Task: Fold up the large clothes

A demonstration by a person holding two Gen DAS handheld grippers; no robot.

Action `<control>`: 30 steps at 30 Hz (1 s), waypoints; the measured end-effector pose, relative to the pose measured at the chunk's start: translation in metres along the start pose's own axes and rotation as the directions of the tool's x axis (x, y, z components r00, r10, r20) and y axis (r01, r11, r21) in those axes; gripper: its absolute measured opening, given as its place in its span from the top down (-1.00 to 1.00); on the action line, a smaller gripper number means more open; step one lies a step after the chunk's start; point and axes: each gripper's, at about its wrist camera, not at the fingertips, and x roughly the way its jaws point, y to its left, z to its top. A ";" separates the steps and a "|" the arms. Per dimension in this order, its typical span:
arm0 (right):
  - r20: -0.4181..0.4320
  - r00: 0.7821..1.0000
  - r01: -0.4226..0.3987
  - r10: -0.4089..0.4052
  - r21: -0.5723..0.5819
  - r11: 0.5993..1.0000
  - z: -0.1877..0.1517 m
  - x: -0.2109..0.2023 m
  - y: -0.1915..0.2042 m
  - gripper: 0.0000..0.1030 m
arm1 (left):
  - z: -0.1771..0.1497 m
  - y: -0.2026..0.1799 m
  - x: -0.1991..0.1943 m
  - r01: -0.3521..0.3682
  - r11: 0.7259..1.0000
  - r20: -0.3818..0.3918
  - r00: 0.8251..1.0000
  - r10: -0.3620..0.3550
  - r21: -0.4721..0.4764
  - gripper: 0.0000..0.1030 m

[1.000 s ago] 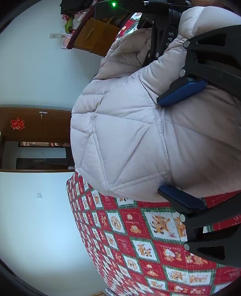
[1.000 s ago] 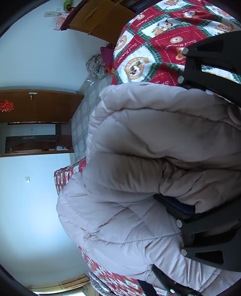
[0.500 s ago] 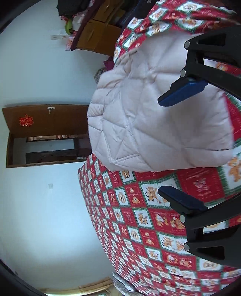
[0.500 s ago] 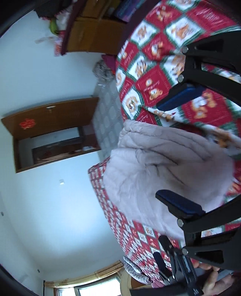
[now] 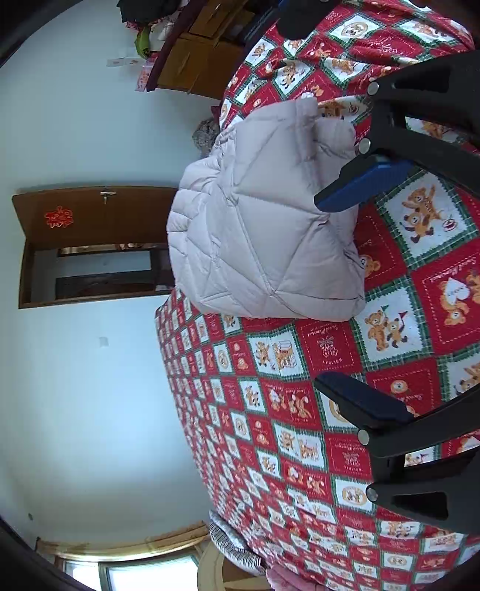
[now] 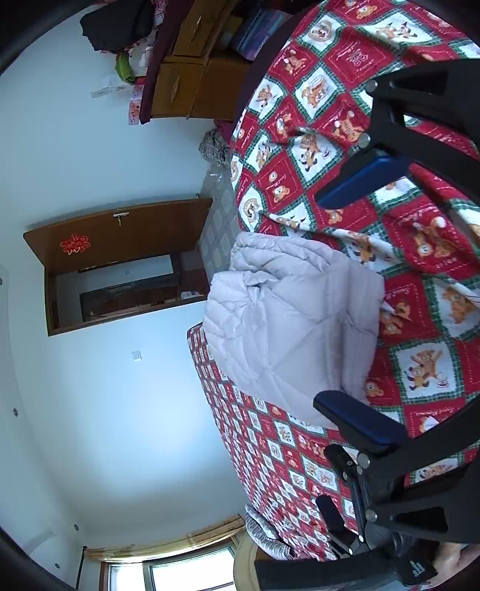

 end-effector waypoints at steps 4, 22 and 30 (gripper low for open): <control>0.014 1.000 0.017 -0.018 0.020 1.000 0.006 -0.014 0.001 -0.95 | 0.001 0.005 -0.022 -0.028 0.999 0.029 0.999 0.029 -0.029 -0.73; 0.330 0.943 0.082 -0.054 -0.072 0.994 0.031 -0.098 0.028 -1.00 | 0.013 0.013 -0.117 -0.082 0.993 0.191 0.977 0.097 -0.086 -0.74; 0.347 0.937 0.072 -0.045 -0.064 0.995 0.034 -0.099 0.024 -1.00 | 0.014 0.008 -0.130 -0.095 0.993 0.220 0.969 0.109 -0.072 -0.74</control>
